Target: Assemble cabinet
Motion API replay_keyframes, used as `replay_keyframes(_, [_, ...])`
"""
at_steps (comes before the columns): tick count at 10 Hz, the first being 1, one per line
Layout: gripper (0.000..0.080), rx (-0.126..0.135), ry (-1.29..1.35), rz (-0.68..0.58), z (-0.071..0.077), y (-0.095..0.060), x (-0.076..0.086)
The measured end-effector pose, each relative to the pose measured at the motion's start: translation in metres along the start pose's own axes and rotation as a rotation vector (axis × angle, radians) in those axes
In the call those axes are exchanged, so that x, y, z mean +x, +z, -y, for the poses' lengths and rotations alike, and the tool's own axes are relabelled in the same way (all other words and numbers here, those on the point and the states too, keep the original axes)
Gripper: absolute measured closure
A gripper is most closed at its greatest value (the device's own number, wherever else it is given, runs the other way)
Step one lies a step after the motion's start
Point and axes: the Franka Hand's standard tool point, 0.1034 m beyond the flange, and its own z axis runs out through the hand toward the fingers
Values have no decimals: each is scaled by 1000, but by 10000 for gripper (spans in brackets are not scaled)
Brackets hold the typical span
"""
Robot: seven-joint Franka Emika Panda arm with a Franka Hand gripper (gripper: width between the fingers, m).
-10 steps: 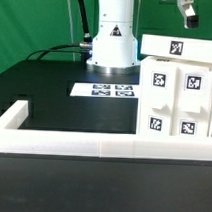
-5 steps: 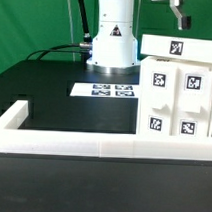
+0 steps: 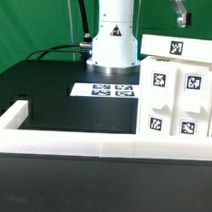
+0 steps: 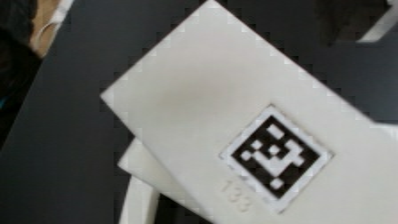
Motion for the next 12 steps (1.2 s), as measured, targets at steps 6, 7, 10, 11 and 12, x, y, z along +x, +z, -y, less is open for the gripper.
replay_keyframes(6, [2,-5,-394,21,-9,3,-6])
replay_keyframes(7, [2,-3,-494,25,-13,5,-8])
replay_keyframes(10, [2,5,-711,41,-23,12,-18])
replay_keyframes(11, [2,4,-725,40,-24,16,-21])
replay_keyframes(12, [2,-2,-713,36,-25,20,-23])
